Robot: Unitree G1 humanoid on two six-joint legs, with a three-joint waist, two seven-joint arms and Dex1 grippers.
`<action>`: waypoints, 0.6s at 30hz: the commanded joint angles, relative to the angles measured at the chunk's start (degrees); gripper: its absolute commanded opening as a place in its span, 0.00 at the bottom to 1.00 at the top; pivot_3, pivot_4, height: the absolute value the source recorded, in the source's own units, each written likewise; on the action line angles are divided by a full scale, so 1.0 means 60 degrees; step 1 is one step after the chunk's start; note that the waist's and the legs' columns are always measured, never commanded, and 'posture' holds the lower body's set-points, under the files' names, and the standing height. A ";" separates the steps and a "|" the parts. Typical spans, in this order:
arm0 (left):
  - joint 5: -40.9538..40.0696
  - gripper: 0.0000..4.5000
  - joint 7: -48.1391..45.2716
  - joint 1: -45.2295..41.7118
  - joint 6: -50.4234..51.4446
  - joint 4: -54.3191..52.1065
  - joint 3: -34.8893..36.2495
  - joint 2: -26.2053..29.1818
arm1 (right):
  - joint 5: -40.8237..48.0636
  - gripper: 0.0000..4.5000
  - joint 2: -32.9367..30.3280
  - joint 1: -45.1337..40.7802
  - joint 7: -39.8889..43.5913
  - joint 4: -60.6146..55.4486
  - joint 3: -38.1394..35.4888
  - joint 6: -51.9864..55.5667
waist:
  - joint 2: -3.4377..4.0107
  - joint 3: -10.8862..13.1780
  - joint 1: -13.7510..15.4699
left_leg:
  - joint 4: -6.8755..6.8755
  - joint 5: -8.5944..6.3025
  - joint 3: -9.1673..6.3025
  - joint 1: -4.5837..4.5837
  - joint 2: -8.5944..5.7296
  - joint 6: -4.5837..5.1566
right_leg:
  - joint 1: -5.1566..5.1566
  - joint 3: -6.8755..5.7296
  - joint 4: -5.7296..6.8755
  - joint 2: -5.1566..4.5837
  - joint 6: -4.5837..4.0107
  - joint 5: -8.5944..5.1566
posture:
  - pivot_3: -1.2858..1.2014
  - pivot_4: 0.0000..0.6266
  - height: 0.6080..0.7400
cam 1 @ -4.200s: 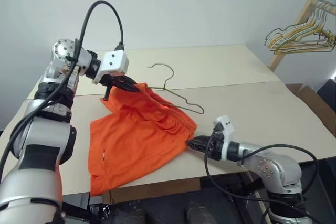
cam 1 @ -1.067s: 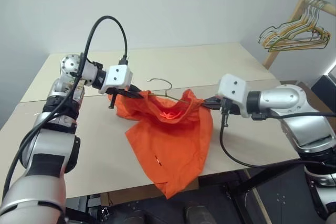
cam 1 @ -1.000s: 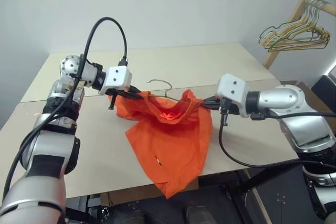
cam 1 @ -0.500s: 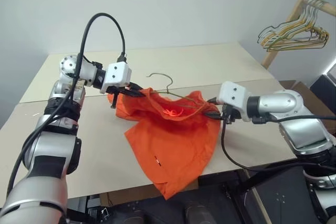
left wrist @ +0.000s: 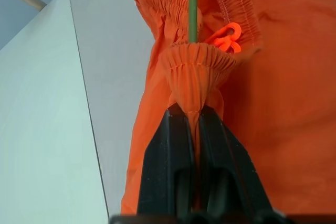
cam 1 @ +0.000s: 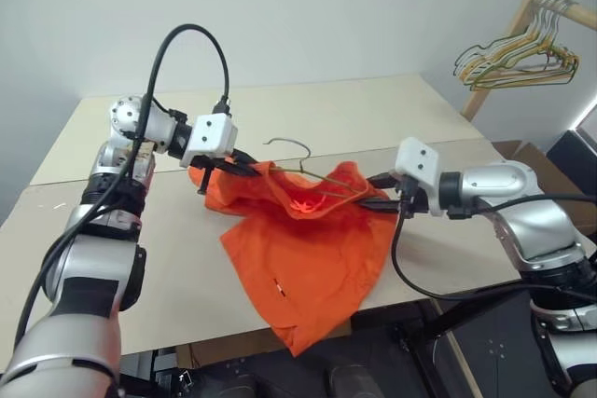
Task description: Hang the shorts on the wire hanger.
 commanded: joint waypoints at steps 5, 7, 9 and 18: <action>-0.0127 0.00 0.0036 -0.0112 -0.0138 -0.0728 0.0085 -0.0095 | -0.0252 0.48 0.0008 -0.0118 0.0059 -0.0261 0.0284 -0.0061 | 0.0000 0.0000 -0.0015 | 0.0000 0.0000 0.0001 0.0004 0.0001 0.0000 | 0.0001 0.0001 0.0001 0.0001 0.0000 0.0000 | 0.45 0.00 1.00; -0.0250 0.00 -0.0035 -0.0125 0.0025 -0.0891 0.0142 -0.0099 | -0.0468 0.48 -0.0003 -0.0133 0.0010 -0.0147 0.0448 -0.0041 | 0.0000 0.0000 -0.0015 | 0.0000 0.0000 0.0001 0.0003 0.0001 0.0000 | 0.0000 0.0001 0.0001 0.0001 0.0000 0.0000 | 0.45 0.00 1.00; -0.0073 0.00 0.0050 -0.0117 -0.0155 -0.0791 0.0115 -0.0002 | -0.0456 0.44 -0.0028 -0.0172 0.0020 -0.0111 0.0447 0.0193 | 0.0000 0.0000 -0.0014 | -0.0001 0.0000 0.0001 0.0002 0.0000 0.0000 | 0.0000 0.0001 0.0000 0.0000 0.0000 0.0000 | 0.45 0.00 1.00; -0.0012 0.00 0.0489 -0.0028 -0.0268 -0.0251 0.0314 0.0091 | -0.0191 0.00 -0.0045 -0.0346 -0.0117 -0.0078 0.0054 0.0948 | 0.0000 0.0000 -0.0015 | 0.0000 0.0000 0.0001 0.0003 0.0000 0.0000 | 0.0000 0.0001 0.0001 -0.0001 0.0000 0.0000 | 0.45 0.00 1.00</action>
